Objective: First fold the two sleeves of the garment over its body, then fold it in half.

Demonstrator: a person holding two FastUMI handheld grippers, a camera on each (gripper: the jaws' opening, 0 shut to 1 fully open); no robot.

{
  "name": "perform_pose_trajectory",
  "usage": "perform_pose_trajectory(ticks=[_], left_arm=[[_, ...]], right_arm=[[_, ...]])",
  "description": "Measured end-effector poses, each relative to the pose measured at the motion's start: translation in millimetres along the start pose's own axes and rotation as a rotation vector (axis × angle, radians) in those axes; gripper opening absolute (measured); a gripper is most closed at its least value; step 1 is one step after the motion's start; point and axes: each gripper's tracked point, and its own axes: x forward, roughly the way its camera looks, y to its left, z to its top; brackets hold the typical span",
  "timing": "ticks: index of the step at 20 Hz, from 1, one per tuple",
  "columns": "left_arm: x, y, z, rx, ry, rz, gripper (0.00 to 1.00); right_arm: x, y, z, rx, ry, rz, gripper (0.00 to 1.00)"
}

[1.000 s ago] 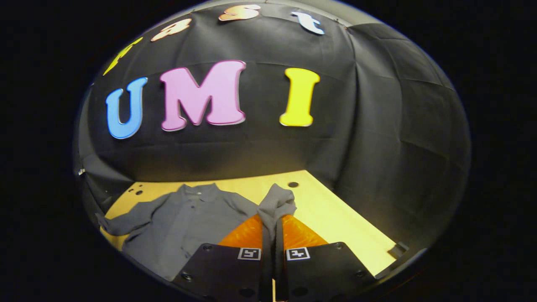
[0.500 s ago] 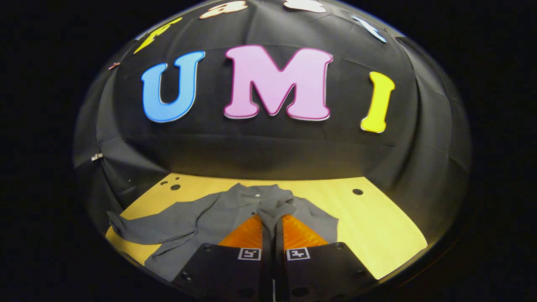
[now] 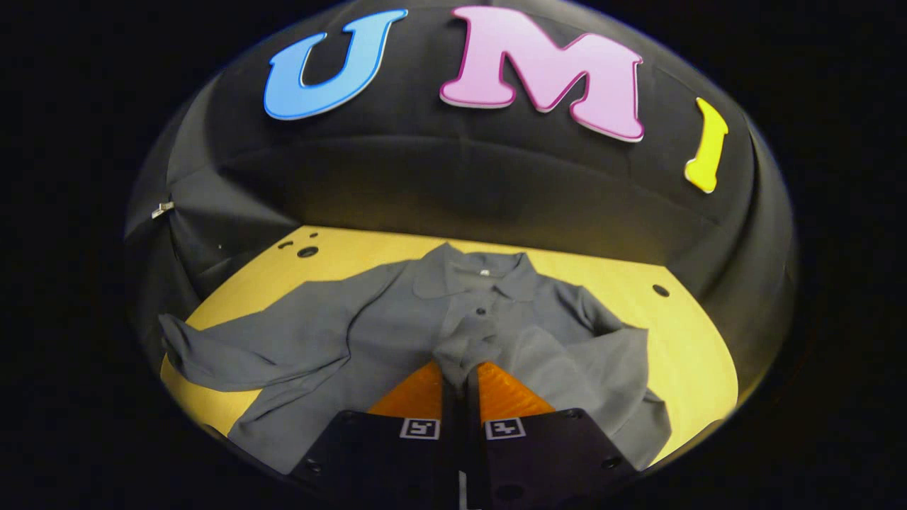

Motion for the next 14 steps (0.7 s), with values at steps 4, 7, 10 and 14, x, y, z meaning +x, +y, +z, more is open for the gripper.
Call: perform_pose_trajectory(ticks=[4,7,10,14], left_arm=[[38,18,-28,0.002,0.057,0.028,0.98],[66,34,-50,-0.003,0.100,0.062,0.98],[77,41,-67,-0.022,0.138,0.084,0.98],[91,49,-85,-0.047,0.191,0.096,0.98]], right_arm=[[14,29,-31,0.018,0.086,0.041,0.16],[6,65,-44,0.030,0.123,0.174,0.20],[-10,91,-38,0.059,0.117,0.285,0.53],[-35,85,-24,0.071,0.079,0.290,0.51]])
